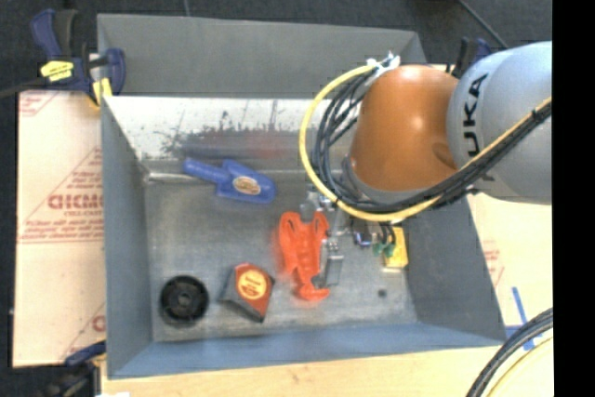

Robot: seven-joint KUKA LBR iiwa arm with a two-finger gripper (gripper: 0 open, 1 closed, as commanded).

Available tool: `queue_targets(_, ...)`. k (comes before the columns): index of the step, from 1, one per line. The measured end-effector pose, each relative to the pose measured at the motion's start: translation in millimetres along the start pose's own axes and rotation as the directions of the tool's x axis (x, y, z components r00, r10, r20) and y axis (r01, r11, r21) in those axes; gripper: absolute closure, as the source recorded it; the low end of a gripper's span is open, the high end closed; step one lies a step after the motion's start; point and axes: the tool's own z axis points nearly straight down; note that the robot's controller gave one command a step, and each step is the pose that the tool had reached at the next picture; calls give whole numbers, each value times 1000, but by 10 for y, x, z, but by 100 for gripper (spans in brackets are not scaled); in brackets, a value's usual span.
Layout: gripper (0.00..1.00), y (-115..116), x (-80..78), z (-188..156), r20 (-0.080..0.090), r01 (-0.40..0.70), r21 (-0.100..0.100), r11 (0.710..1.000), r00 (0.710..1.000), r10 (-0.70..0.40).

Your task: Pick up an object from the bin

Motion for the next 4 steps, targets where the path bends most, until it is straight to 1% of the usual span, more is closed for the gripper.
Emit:
queue_targets(1,0,-1,-15,-42,8,-1,0,1000,1000,1)
queue_targets(2,0,51,-132,285,16,-59,-1,998,998,59)
queue_targets(3,0,75,-95,670,6,-8,1,1000,1000,8)
queue_targets(4,0,82,-164,841,7,19,0,1000,1000,-19)
